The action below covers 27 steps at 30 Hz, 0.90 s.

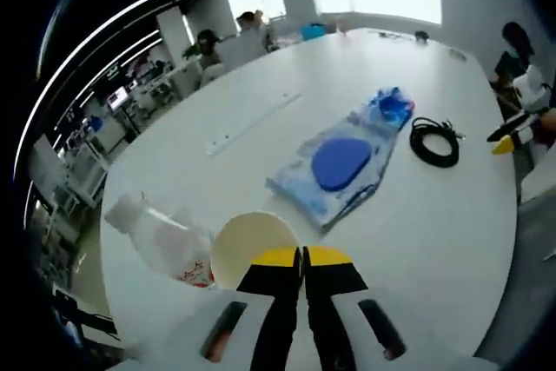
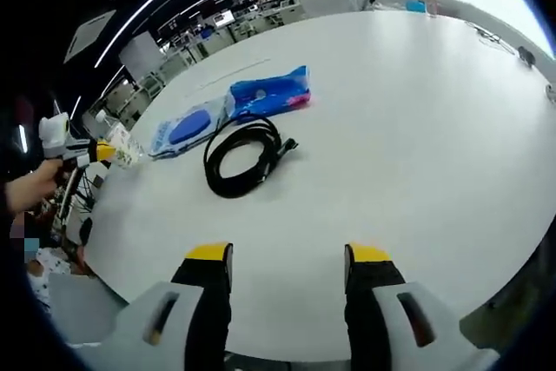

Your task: Arrange the tabletop items into an orderly group along one side of the table until the central work area is clear of visible clutter.

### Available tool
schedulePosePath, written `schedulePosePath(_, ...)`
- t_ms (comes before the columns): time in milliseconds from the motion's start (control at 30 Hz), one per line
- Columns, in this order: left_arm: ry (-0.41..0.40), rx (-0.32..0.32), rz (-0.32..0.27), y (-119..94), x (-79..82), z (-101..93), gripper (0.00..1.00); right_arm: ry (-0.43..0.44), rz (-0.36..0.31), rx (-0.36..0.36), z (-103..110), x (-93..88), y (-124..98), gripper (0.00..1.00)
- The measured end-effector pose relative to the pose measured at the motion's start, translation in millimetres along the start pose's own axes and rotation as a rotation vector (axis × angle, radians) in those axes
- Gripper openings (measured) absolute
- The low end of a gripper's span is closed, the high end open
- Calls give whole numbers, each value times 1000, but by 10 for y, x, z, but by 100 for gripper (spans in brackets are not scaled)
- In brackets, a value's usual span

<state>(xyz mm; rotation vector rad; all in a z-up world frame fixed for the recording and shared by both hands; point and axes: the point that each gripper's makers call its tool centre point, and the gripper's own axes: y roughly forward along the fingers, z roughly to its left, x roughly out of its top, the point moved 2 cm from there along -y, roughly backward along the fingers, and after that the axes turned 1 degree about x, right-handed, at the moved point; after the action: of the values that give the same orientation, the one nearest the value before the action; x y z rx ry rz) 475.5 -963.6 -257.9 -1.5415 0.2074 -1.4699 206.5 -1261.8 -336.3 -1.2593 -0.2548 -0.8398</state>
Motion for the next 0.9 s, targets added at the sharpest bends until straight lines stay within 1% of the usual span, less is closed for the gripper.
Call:
schedulePosePath(200,10,-10,7,95,118,68,0,6,-23,20,32,15,11,51)
schedulePosePath(300,37,-18,22,167,153,86,0,2,-31,25,45,33,22,52)
schedulePosePath(367,39,-21,28,203,163,105,0,-8,-59,46,77,86,29,54)
schedulePosePath(400,38,-22,32,219,164,117,0,-30,-85,67,111,136,28,55)
schedulePosePath(567,-15,-31,41,284,168,174,0,-78,-147,132,196,273,10,58)
schedulePosePath(667,-39,-36,46,314,157,185,0,-97,-169,158,225,327,0,60)
schedulePosePath(767,-62,-49,57,349,142,168,0,-122,-179,206,281,371,2,63)
schedulePosePath(833,-63,-55,67,371,125,163,0,-154,-190,236,308,400,7,67)
schedulePosePath(900,-68,-65,76,381,111,150,0,-178,-202,270,353,426,-4,74)
